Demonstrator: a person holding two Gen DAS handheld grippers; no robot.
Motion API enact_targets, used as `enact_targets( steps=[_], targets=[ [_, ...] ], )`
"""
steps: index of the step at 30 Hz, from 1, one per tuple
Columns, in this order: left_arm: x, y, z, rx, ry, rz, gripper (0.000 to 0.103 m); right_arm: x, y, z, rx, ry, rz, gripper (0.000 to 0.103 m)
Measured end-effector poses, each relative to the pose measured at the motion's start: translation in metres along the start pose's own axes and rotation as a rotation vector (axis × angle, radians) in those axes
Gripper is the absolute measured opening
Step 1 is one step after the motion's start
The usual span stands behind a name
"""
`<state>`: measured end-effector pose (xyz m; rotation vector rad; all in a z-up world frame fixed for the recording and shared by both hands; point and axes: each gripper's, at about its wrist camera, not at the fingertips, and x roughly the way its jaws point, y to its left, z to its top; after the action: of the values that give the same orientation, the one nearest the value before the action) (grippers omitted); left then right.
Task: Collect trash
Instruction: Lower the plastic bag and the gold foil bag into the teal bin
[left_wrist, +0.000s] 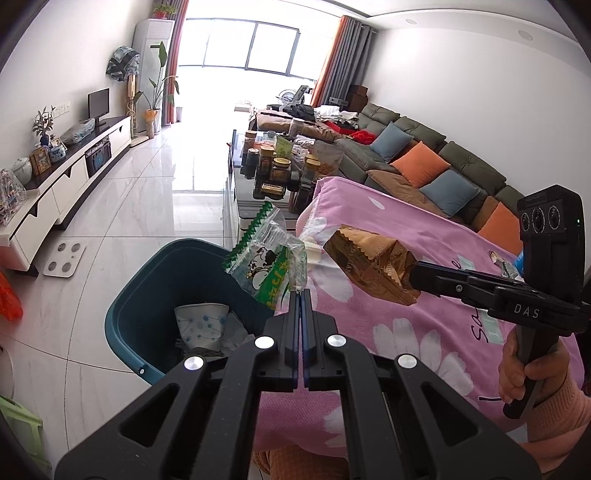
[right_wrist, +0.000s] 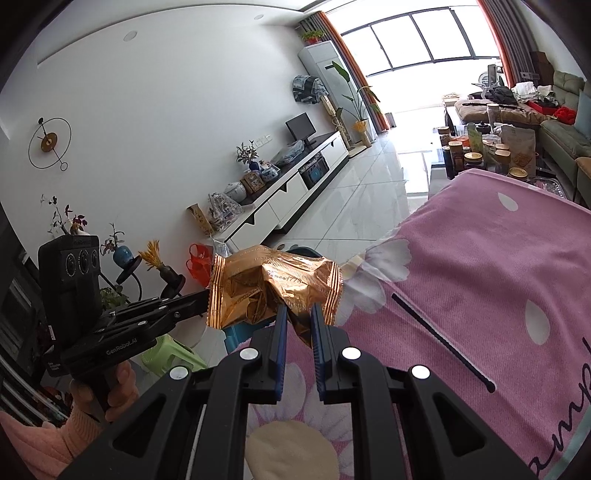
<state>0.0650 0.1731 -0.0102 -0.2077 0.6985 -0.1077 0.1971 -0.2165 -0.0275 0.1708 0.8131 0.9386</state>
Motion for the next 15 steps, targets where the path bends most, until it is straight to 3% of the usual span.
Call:
enact_targets(
  steps=[15],
  targets=[
    [0.005,0.013,0.002,-0.026,-0.002,0.044,0.001,0.015,0.009,0.003,-0.013,0.026,0.013,0.012]
  ],
)
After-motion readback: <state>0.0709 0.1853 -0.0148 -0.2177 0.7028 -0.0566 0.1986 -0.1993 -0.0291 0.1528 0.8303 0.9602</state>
